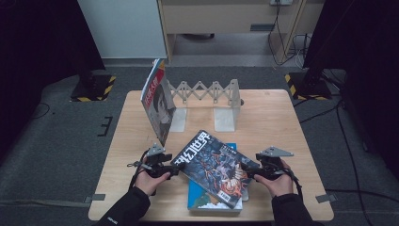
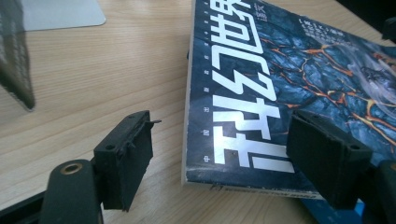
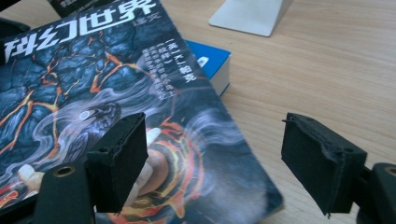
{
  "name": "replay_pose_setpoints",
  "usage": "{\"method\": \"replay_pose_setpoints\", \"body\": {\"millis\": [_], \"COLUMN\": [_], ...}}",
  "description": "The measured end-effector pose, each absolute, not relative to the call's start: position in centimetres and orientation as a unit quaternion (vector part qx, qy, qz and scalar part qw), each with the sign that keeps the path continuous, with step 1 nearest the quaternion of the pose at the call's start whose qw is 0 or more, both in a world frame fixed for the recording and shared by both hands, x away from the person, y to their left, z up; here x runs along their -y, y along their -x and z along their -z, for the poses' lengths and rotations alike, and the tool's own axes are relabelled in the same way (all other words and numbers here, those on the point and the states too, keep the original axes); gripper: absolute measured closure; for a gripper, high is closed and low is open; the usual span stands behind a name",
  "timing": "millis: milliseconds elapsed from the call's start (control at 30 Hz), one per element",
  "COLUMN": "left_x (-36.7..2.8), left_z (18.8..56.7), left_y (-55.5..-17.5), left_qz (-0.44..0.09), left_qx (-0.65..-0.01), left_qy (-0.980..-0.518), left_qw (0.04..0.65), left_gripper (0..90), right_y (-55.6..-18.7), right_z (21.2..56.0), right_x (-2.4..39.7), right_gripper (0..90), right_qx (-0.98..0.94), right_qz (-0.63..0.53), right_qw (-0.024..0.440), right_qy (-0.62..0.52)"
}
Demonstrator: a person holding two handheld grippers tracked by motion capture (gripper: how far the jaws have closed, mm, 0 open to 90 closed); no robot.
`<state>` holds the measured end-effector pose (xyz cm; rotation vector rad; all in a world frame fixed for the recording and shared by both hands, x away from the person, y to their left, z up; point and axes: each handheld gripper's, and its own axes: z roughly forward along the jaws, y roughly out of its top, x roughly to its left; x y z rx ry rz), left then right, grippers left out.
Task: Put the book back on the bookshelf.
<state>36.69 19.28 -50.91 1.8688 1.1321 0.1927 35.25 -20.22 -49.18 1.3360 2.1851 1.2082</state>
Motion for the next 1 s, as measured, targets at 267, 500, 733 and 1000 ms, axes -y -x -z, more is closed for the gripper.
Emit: {"method": "replay_pose_setpoints", "body": {"millis": [267, 500, 733, 1000], "left_x": [-19.3, -19.3, -19.0, -19.0], "left_z": [51.6, 51.7, 51.3, 50.4], "left_y": [-37.3, -37.4, -37.1, -36.1], "left_qz": [-0.039, -0.016, -0.013, -0.019], "left_qx": [-0.469, -0.473, -0.471, -0.465], "left_qy": [-0.744, -0.738, -0.743, -0.760], "left_qw": [0.475, 0.481, 0.476, 0.454], "left_gripper": [22.0, 26.0, 31.9, 35.2], "right_y": [-35.3, -35.3, -35.4, -35.4], "right_z": [49.7, 49.8, 49.9, 50.1], "right_x": [19.4, 19.4, 19.4, 19.5], "right_gripper": [22.5, 22.1, 21.7, 21.3], "right_qx": [-0.771, -0.770, -0.768, -0.768], "right_qz": [-0.413, -0.415, -0.417, -0.421], "right_qw": [0.144, 0.138, 0.135, 0.137], "right_qy": [-0.462, -0.465, -0.466, -0.464]}}
